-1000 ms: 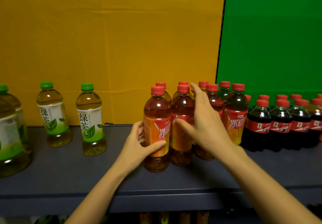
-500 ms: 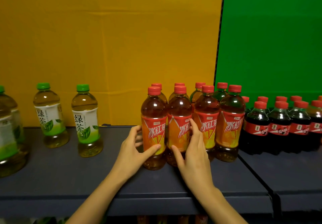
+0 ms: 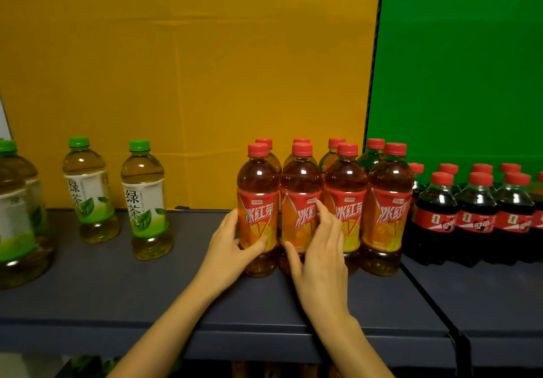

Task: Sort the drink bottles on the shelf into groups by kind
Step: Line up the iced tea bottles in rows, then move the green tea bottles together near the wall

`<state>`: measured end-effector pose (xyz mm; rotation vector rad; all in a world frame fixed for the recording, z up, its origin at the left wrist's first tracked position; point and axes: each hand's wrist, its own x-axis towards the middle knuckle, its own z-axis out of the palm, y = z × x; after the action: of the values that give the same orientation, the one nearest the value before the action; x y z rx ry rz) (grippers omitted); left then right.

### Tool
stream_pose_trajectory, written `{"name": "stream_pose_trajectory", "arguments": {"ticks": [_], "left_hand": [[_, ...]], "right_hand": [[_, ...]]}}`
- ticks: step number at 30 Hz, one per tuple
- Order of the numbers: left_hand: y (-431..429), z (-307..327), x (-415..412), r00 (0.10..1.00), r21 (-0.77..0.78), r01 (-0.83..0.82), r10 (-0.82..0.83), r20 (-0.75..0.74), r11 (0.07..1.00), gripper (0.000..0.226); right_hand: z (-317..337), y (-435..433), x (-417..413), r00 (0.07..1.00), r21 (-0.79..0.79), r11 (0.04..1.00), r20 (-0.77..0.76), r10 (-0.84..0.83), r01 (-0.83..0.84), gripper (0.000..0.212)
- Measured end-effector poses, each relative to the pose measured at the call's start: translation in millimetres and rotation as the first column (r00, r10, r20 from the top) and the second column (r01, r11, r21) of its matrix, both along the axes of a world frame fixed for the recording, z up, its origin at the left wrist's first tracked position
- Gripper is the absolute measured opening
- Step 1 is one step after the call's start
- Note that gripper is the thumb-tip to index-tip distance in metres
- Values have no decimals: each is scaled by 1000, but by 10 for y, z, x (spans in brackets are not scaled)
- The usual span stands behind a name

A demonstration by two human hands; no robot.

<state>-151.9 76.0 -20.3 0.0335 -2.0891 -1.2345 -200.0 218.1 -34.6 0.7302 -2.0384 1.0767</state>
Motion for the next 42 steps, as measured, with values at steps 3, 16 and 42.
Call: {"name": "stream_pose_trajectory", "arguments": {"ticks": [3, 16, 42], "left_hand": [[5, 2, 52, 1000, -30, -11, 11, 7, 999, 59], [-996, 49, 901, 780, -120, -596, 537, -322, 794, 20], [-2691, 177, 547, 885, -41, -447, 449, 127, 893, 69]], "right_hand": [[1, -1, 20, 999, -47, 998, 16, 46, -45, 76], [402, -880, 574, 790, 153, 776, 71, 609, -612, 40], [192, -2259, 213, 846, -112, 935, 398, 353, -337, 70]]}}
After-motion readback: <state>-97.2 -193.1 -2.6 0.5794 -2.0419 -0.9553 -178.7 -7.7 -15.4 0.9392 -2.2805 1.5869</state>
